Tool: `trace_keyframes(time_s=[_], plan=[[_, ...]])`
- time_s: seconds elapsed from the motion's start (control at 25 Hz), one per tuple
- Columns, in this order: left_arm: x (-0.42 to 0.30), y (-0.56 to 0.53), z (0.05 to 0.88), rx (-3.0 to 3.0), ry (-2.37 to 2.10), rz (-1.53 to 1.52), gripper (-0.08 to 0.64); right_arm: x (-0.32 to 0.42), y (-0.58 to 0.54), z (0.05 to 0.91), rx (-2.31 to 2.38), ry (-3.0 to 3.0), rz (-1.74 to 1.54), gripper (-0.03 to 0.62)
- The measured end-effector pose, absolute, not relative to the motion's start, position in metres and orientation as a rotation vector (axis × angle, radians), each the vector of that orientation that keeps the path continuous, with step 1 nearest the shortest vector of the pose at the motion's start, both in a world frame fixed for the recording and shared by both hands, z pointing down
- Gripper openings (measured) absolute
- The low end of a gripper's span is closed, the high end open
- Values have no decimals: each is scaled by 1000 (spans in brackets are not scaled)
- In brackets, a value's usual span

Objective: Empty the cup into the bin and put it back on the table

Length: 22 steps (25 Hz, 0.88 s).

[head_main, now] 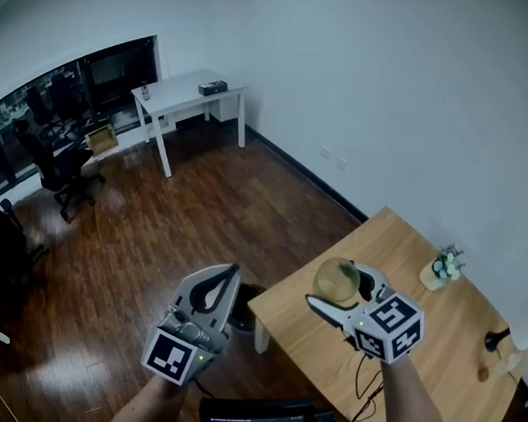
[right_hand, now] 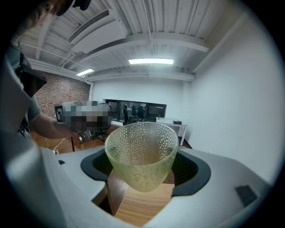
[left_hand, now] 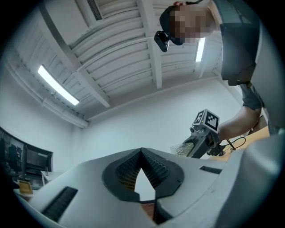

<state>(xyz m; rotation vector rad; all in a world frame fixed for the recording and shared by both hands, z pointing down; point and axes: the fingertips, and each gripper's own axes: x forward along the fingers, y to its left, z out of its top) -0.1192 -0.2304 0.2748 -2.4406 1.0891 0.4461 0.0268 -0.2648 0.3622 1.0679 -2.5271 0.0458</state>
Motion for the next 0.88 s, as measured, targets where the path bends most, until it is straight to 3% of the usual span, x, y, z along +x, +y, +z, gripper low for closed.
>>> trace_keyframes(time_s=[0.88], plan=[[-170, -270, 276, -2364, 1207, 413, -9, -34, -341, 361, 917, -2550, 67, 390]])
